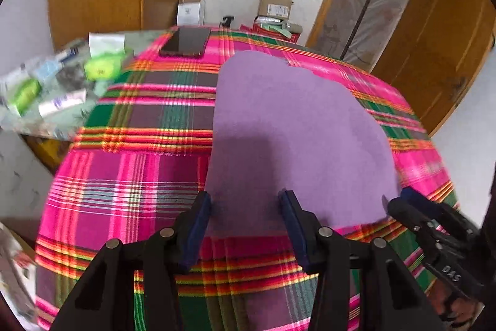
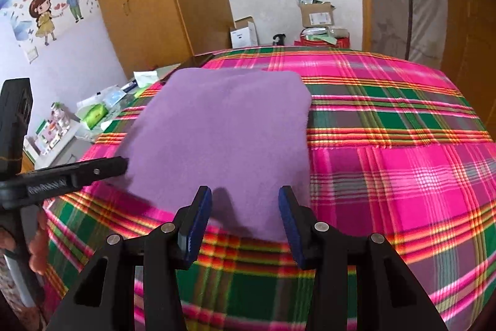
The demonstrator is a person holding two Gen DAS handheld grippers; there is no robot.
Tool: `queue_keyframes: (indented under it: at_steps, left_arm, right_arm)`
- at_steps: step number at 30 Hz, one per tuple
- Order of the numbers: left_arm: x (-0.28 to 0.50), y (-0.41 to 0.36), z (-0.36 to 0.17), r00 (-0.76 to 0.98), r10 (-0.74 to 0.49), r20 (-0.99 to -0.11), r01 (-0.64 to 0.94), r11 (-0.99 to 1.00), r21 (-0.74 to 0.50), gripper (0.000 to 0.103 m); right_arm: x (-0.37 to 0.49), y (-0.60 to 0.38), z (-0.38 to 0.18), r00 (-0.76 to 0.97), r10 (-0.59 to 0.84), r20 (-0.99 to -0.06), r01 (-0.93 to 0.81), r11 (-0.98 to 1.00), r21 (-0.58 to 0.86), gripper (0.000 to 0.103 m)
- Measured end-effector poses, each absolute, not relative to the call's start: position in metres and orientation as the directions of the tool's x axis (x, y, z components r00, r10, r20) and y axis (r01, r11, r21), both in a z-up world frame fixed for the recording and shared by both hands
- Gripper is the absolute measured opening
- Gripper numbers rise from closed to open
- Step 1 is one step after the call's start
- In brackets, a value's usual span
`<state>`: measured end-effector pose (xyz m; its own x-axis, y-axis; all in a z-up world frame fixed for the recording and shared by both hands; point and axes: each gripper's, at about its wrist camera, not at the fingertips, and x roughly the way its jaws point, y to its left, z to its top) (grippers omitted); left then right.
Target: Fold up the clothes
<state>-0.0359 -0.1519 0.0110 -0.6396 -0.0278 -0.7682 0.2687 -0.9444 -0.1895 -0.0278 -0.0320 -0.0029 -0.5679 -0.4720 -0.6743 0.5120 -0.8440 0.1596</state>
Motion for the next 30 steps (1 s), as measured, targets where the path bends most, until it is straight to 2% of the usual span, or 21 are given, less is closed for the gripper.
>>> queue_keyframes:
  at_steps: [6, 11, 19, 21, 28, 30]
  left_arm:
    - [-0.023, -0.146, 0.004, -0.648, -0.066, -0.759, 0.318, -0.928, -0.191, 0.048]
    - [-0.019, -0.138, -0.003, -0.624, -0.101, -0.775, 0.331, -0.932, -0.145, 0.048]
    - [-0.017, -0.119, -0.007, -0.625, -0.157, -0.765, 0.321, -0.944, -0.069, 0.048]
    - [-0.019, -0.117, -0.008, -0.623, -0.158, -0.766, 0.317, -0.946, -0.063, 0.048]
    - [-0.025, -0.111, -0.017, -0.59, -0.199, -0.782, 0.334, -0.942, -0.012, 0.048]
    - [-0.026, -0.111, -0.019, -0.59, -0.212, -0.779, 0.342, -0.94, -0.003, 0.048]
  right_arm:
    - [-0.013, -0.041, -0.007, -0.585, -0.412, -0.699, 0.502, -0.86, 0.087, 0.047]
    - [-0.009, -0.042, -0.017, -0.57, -0.388, -0.724, 0.485, -0.87, 0.085, 0.052]
    - [-0.011, -0.042, -0.03, -0.558, -0.327, -0.763, 0.449, -0.892, 0.054, 0.054]
    - [-0.012, -0.042, -0.031, -0.558, -0.322, -0.765, 0.448, -0.893, 0.049, 0.058]
    - [-0.015, -0.047, -0.033, -0.569, -0.27, -0.777, 0.432, -0.902, -0.003, 0.058]
    - [-0.016, -0.047, -0.035, -0.577, -0.248, -0.778, 0.415, -0.91, -0.018, 0.066]
